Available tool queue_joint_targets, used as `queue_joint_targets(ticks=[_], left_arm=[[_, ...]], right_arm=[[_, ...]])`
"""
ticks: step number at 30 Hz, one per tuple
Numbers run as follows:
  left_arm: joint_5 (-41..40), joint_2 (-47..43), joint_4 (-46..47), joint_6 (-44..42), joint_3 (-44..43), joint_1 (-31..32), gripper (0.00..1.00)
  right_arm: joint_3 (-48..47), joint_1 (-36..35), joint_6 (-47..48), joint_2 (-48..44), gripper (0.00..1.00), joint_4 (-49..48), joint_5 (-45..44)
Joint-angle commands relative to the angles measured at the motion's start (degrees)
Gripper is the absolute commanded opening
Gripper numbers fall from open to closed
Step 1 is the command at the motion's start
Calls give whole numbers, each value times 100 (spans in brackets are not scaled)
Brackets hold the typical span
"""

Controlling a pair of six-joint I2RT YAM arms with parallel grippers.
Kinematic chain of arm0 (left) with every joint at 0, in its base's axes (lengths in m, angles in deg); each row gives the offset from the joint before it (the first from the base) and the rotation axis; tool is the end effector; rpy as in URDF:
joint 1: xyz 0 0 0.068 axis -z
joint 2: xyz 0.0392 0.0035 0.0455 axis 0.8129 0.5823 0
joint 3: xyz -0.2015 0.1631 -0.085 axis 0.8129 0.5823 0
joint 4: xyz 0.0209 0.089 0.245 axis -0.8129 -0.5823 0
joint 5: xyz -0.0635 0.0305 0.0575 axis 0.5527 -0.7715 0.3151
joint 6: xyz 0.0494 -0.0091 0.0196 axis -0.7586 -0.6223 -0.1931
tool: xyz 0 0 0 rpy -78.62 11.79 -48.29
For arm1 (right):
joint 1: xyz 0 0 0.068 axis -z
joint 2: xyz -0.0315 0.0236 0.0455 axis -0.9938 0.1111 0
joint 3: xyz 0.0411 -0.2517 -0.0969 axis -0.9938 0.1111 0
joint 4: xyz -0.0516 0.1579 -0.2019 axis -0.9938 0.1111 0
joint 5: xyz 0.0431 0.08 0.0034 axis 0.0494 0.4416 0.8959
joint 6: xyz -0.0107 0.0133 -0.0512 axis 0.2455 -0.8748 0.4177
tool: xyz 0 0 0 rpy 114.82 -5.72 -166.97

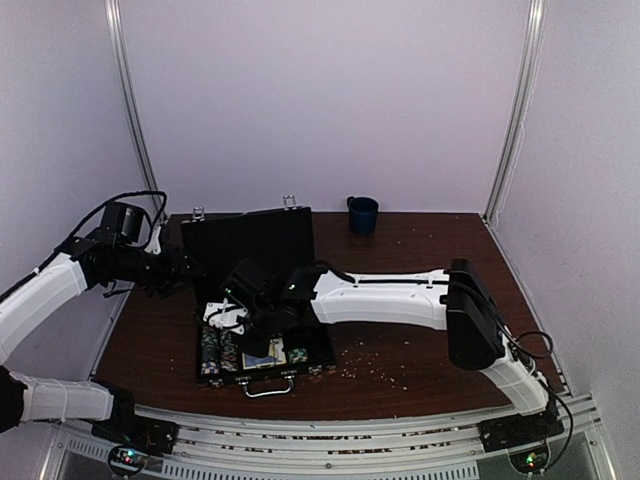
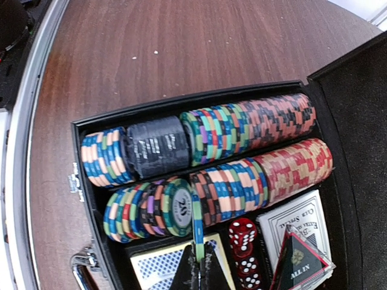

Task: Pack up texas hold em set
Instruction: Place the poker chip in the slot.

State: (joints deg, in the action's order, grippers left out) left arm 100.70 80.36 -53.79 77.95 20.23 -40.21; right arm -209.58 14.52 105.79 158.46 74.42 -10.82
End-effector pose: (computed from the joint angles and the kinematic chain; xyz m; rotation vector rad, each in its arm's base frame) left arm 0.2105 -0.0671 0.2829 -0.5205 2.4641 -0.9458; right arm 0.1858 0.5023 0.2015 -1.7990 1.7508 0.5710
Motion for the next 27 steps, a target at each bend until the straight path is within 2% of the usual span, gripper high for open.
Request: queue_joint_targets(ticks=[1,18,27], left_arm=[[-183,-198,-49,174,-139,-38,53],[-297,-455,-246,275,-166,-38,53],[-328,-611,-420,266,-162,-42,53]], right_arm=[[-161,129,244,134,0,-118,-119],[-254,119,200,-6,0,-169,580],[-314,30,202,164,0,-232,600]])
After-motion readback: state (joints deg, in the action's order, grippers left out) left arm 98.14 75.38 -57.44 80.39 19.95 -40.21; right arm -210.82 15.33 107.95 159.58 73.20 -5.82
